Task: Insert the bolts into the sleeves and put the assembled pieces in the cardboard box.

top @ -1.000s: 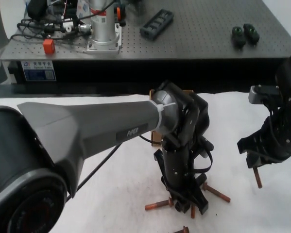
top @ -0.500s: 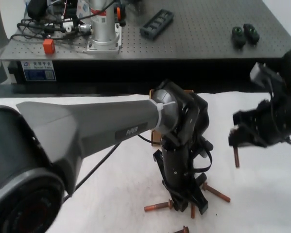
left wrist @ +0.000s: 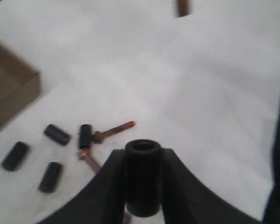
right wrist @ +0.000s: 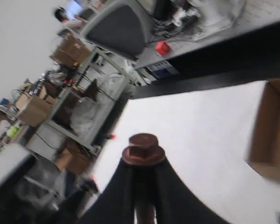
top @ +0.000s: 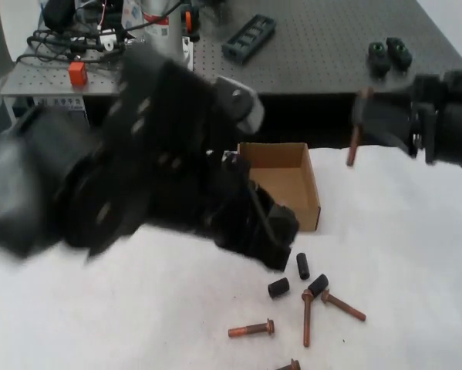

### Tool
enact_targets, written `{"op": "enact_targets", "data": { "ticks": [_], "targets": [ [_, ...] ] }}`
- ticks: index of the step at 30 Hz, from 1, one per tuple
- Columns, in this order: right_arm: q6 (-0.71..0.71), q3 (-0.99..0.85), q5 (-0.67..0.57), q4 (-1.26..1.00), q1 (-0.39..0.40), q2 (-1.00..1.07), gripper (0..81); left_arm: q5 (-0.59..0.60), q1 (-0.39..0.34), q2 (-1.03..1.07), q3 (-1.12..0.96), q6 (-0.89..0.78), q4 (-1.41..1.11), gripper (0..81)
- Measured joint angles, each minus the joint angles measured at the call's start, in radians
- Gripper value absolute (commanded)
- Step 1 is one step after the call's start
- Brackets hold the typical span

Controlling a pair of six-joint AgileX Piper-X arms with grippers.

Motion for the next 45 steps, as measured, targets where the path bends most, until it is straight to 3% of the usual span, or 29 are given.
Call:
{"op": "enact_targets", "data": {
  "ticks": [6, 12, 29, 45],
  "targets": [
    [0.07, 0.067, 0.021, -0.148, 0.097, -0.018, 0.1, 0.092, 0.0, -0.046, 0.048, -0.087, -0.099, 0.7],
    [0.076, 0.099, 0.024, -0.15, 0.129, -0.018, 0.1, 0.126, 0.0, -0.049, 0.051, -0.103, -0.122, 0.7],
    [0.078, 0.112, -0.05, -0.117, 0.134, -0.018, 0.1, 0.105, 0.0, -0.049, 0.051, -0.116, -0.125, 0.7],
    [-0.005, 0.112, -0.079, -0.04, 0.134, -0.018, 0.1, 0.088, 0.0, -0.049, 0.054, -0.116, -0.123, 0.7]
  ]
}}
